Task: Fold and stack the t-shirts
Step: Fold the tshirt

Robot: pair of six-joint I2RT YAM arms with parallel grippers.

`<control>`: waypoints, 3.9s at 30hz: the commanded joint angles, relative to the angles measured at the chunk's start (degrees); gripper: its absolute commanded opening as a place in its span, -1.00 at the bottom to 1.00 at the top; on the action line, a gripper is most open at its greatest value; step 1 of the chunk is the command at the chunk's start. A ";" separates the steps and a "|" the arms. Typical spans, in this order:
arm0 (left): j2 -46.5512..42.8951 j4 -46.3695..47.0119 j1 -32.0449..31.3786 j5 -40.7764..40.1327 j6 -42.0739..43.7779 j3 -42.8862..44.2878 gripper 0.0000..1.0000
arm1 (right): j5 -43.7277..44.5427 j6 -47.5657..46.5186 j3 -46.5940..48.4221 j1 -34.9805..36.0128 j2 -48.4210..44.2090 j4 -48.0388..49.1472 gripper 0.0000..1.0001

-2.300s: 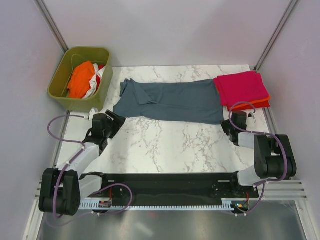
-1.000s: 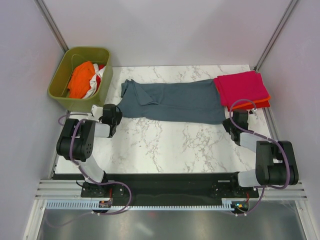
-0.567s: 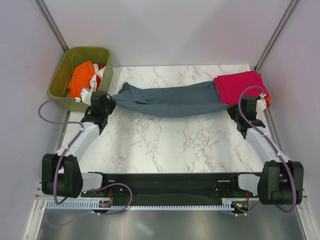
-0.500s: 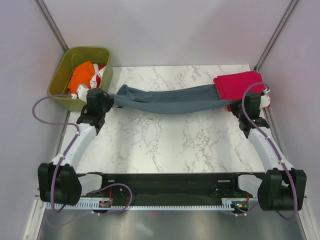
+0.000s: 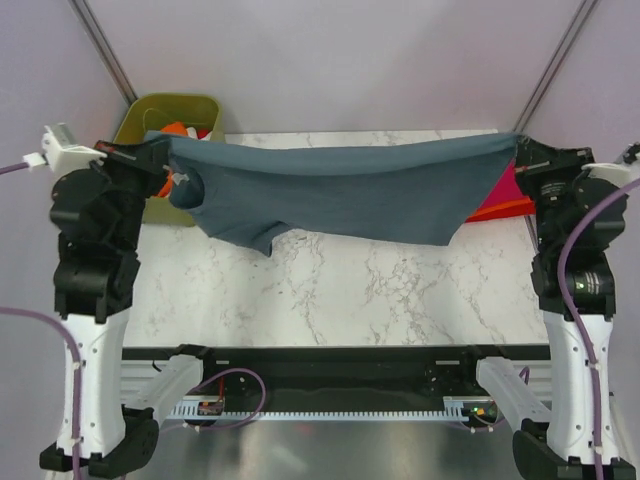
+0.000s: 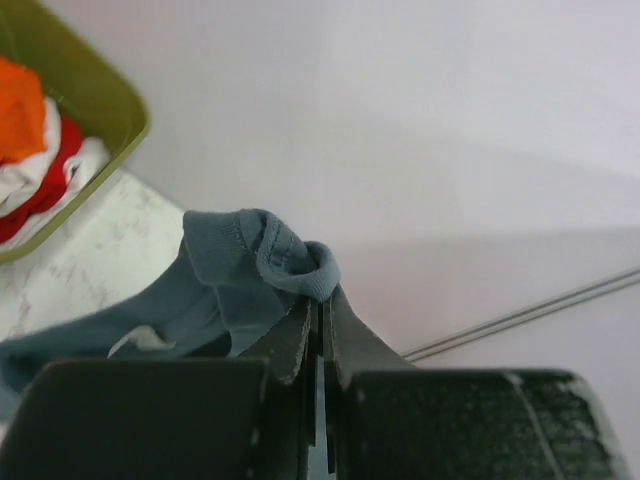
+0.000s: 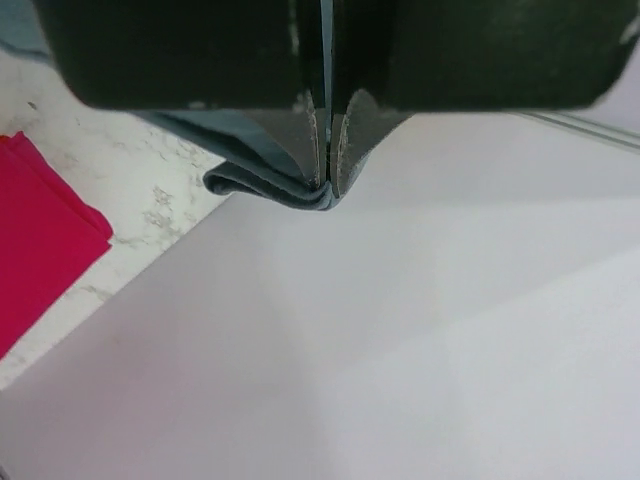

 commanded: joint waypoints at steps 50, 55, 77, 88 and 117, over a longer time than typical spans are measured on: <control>44.99 43.85 10.24 25.56 -8.60 -1.84 -0.95 | -31.58 13.66 6.13 -8.59 50.87 30.29 -1.00; 40.77 47.20 10.15 26.10 -8.33 -16.18 -0.95 | -31.67 10.06 -3.11 -8.68 50.96 29.68 -1.00; -0.34 31.38 10.15 16.25 -5.69 -56.37 -0.95 | -23.86 -5.33 -40.54 -8.68 26.45 22.04 -1.00; -22.94 13.99 10.06 11.95 -10.78 -72.11 -0.31 | -13.48 -5.16 -52.77 -8.68 2.03 7.18 -0.70; 10.17 21.80 -6.81 9.05 10.57 -41.45 0.86 | -1.17 -22.64 -28.69 3.28 34.34 12.18 -0.09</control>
